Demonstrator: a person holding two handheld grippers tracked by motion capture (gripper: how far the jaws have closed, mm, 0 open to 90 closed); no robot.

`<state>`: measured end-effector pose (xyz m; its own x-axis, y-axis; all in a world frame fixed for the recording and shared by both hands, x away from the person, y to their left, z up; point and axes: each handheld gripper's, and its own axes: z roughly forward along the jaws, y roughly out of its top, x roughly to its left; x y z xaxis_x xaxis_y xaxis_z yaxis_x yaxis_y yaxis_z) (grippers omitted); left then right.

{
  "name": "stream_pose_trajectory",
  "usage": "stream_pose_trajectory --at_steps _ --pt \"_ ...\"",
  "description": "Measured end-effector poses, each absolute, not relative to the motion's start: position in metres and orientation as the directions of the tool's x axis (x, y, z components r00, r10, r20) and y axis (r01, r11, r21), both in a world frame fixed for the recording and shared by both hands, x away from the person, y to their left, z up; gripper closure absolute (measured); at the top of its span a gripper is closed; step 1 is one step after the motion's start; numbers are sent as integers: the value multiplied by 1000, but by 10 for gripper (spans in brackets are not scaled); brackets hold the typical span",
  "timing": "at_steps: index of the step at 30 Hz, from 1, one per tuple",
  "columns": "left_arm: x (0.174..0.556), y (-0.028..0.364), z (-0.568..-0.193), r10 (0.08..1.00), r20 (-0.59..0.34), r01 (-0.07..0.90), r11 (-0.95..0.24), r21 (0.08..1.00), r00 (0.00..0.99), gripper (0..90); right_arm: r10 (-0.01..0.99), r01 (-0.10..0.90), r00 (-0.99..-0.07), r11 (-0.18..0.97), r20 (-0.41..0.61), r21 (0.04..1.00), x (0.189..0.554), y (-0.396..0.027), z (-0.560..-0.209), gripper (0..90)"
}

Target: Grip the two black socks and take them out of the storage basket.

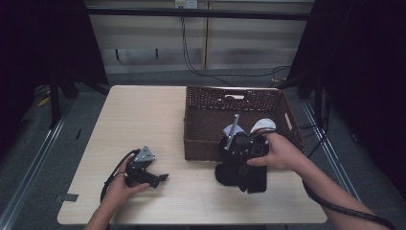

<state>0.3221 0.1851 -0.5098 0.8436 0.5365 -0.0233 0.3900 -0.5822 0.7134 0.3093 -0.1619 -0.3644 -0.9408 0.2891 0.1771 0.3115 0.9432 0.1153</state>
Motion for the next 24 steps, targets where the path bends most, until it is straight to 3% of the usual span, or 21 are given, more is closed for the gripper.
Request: stream_pose_trajectory --at_steps 17,24 --pt "322 185 -510 536 -23 389 -582 714 844 78 283 308 -935 946 212 96 305 -164 -404 784" --pt "322 185 -510 536 -24 389 -582 714 844 78 322 344 -928 933 184 103 307 -167 -403 590"
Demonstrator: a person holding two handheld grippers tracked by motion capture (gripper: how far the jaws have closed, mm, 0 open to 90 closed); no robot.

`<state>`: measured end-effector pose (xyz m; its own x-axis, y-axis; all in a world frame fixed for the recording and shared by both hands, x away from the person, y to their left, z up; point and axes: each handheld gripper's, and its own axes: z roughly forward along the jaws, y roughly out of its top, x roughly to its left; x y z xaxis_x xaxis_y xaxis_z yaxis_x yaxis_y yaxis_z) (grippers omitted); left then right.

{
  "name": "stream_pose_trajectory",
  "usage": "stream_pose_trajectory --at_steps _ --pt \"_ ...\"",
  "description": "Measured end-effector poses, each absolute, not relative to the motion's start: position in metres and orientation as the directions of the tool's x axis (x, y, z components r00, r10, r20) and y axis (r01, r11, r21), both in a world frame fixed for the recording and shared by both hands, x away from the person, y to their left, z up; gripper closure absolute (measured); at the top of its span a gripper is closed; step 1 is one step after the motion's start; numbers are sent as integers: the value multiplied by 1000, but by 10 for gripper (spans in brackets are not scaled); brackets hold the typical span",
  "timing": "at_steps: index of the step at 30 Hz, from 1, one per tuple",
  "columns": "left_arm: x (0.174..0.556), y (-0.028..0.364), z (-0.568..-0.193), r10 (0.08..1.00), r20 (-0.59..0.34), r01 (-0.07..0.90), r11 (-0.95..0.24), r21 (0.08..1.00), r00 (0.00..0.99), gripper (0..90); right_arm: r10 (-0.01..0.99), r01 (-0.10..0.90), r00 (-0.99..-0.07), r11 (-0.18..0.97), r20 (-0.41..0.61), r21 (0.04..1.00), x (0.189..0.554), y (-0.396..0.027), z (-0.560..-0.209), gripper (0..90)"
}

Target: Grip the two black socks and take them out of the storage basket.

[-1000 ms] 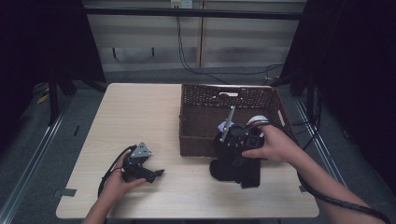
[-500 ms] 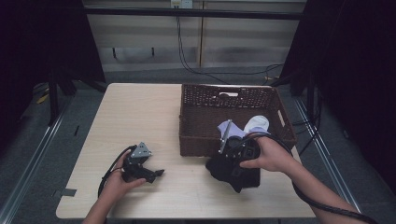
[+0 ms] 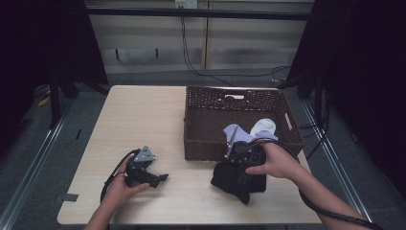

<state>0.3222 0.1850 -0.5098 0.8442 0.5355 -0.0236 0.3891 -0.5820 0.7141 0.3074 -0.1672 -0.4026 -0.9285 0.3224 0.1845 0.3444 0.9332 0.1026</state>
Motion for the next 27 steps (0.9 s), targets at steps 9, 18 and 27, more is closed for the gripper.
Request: stream_pose_trajectory --at_steps 9,18,27 --pt "322 185 -510 537 -23 390 -583 713 844 79 375 392 -915 913 149 114 305 -179 -397 384" --pt "322 185 -510 537 -24 390 -582 714 843 79 430 438 -897 895 96 86 295 -200 -400 336" --pt "322 185 -510 537 -24 391 -582 713 843 78 485 494 -869 863 98 107 289 -230 -408 292"
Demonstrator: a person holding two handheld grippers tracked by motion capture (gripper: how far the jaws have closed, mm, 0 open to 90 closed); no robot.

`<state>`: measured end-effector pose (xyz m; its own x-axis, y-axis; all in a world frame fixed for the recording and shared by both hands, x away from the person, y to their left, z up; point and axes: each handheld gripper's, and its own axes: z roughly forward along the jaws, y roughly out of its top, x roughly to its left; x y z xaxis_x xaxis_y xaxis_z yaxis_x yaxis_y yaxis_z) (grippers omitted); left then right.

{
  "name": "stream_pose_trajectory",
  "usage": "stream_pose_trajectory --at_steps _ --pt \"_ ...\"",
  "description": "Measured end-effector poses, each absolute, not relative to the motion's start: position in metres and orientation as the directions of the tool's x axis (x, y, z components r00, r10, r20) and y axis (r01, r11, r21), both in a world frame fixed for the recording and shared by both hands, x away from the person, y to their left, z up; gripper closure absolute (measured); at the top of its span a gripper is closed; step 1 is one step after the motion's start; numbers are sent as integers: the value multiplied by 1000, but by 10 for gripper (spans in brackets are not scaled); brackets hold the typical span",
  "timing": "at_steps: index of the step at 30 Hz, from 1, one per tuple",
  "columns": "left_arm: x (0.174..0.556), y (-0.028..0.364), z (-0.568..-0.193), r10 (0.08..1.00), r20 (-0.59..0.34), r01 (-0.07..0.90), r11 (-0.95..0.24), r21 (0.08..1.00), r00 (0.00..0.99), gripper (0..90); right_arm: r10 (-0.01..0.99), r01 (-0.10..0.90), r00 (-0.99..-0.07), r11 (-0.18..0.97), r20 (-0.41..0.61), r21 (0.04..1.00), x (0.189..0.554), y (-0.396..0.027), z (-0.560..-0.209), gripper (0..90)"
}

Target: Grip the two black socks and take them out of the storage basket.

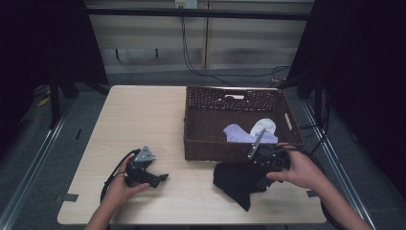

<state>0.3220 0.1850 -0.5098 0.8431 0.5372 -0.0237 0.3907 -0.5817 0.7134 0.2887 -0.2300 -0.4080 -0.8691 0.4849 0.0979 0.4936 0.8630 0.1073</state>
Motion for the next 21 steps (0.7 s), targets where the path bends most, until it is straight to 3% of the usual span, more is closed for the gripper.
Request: stream_pose_trajectory --at_steps 21 --pt "322 185 -510 537 -23 390 -582 713 843 79 625 632 -774 758 96 160 265 -288 -445 256"
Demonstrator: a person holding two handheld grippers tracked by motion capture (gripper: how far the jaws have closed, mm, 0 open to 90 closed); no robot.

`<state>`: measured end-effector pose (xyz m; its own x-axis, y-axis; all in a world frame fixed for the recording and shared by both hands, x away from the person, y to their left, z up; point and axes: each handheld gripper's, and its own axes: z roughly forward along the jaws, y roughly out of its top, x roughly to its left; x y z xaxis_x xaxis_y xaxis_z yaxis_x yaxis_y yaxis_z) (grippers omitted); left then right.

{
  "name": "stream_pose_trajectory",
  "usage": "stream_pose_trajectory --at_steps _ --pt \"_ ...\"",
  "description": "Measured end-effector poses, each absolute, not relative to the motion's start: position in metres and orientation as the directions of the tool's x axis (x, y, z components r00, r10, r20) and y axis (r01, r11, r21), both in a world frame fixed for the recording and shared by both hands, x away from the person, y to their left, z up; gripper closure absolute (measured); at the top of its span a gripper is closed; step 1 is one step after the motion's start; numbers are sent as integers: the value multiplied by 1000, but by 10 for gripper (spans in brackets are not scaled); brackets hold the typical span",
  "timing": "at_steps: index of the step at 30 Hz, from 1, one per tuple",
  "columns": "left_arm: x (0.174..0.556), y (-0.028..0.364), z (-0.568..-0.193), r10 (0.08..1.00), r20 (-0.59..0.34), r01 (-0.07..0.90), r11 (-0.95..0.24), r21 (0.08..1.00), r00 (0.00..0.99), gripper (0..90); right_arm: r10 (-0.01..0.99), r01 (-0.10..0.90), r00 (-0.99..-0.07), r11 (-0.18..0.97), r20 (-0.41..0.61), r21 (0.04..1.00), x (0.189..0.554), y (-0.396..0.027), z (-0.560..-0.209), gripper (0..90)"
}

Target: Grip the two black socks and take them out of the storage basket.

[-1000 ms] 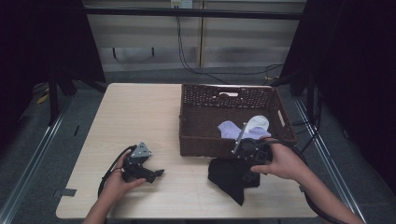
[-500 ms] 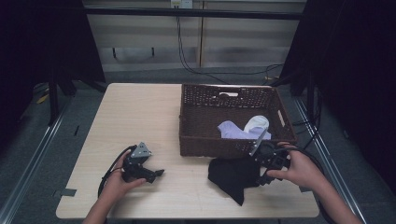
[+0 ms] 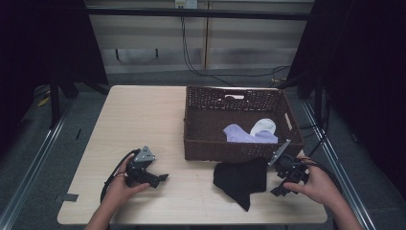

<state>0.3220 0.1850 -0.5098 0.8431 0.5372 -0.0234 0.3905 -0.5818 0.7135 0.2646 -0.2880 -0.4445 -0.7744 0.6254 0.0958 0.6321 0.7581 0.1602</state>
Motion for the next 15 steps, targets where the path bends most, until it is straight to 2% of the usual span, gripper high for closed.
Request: stream_pose_trajectory --at_steps 6,10,15 --pt "322 185 -510 537 -24 391 -582 714 843 79 650 654 -754 730 94 201 259 -295 -453 244" --pt "322 185 -510 537 -24 391 -581 714 843 79 654 646 -753 717 67 263 254 -299 -461 249" --pt "322 185 -510 538 -24 391 -581 714 843 79 662 653 -746 710 64 265 250 -300 -466 236"
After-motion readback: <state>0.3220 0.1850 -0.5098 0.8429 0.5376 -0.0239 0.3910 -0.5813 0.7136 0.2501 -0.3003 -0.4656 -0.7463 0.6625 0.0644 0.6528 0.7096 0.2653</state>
